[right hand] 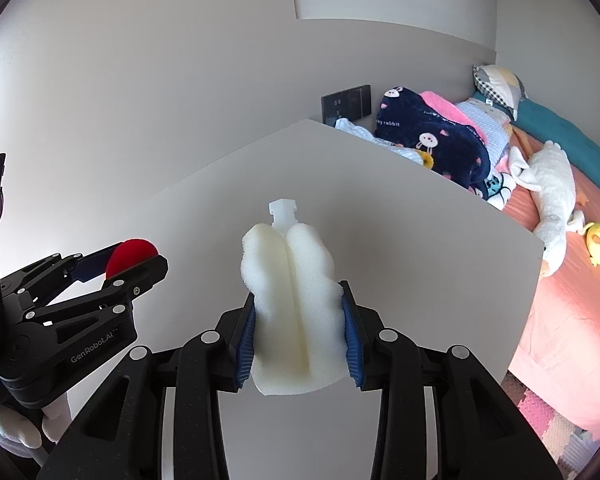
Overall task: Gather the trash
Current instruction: 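Lift the red heart and white foam and carry them over the black bin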
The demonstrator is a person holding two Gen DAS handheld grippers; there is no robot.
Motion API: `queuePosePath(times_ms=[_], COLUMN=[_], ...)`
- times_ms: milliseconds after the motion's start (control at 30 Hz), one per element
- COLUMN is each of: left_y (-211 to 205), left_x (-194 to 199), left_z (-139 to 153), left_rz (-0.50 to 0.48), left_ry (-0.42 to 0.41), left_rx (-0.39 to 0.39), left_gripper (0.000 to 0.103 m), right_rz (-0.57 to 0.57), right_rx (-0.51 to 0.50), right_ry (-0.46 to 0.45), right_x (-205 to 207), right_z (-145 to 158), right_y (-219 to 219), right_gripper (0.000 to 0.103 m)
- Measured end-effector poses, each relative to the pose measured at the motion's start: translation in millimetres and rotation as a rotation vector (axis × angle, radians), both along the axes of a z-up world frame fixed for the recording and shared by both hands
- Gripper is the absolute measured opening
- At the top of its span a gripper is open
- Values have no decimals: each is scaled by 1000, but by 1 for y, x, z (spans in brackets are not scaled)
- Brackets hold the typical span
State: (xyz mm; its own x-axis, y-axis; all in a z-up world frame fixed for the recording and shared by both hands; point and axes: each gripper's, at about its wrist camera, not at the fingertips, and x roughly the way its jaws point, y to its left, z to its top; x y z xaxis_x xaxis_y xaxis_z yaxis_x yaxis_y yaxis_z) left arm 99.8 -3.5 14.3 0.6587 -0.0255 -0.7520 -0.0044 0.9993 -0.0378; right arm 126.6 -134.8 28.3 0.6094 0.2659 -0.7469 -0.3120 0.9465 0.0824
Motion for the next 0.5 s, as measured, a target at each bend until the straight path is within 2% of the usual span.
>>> queuePosePath(times_ms=[500], left_y=[-48], left_x=[-48], left_z=[8], left_rz=[-85], left_ry=[-18], left_rx=[-6], left_gripper=[47], right_rz=[-68], right_rx=[-17], right_ry=[-21], right_x=[-58], right_z=[9], right_y=[-49], right_gripper=[39])
